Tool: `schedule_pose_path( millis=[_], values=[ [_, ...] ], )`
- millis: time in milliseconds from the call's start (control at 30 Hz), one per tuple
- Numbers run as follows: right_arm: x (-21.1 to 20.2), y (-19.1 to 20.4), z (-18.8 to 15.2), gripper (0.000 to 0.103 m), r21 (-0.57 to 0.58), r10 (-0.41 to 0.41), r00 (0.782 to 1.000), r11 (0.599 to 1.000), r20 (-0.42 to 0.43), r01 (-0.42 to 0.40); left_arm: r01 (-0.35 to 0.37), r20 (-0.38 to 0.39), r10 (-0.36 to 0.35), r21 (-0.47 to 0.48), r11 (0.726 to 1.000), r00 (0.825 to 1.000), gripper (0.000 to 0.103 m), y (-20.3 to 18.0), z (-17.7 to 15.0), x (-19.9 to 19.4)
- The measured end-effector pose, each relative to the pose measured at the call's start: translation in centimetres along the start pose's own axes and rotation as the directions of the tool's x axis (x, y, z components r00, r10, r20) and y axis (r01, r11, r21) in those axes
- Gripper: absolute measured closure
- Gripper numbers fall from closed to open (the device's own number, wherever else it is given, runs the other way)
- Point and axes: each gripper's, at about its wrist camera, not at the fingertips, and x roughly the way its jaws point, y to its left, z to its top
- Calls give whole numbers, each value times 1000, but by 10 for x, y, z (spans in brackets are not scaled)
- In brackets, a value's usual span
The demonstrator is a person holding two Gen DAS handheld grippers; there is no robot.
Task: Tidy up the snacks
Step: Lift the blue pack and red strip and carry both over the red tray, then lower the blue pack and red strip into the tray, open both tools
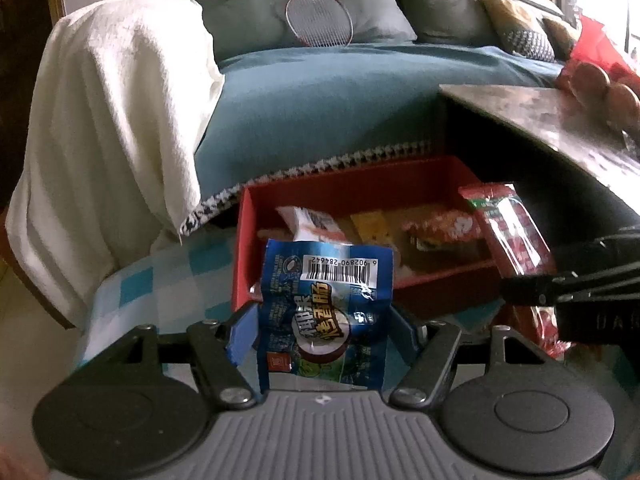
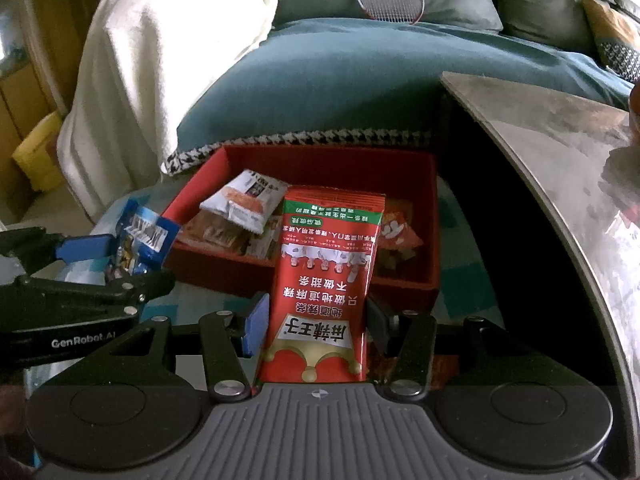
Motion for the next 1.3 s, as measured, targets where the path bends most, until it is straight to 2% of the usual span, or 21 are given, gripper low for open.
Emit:
schedule_pose_path(
  millis=[567, 1000, 1300],
  values=[
    [16, -18, 30, 43, 9, -31, 999, 999, 29, 31, -12, 29, 12, 7, 1000, 1000, 40, 2, 32, 25],
    [48, -32, 53, 43, 0, -56, 998, 998, 12, 56, -25, 14, 25, 9, 1000, 1000, 40, 5, 49, 58],
    [79, -45, 62, 43, 4, -56, 998, 998, -31, 57, -27, -6, 27, 9, 1000, 1000, 40, 2, 59, 85]
  ],
)
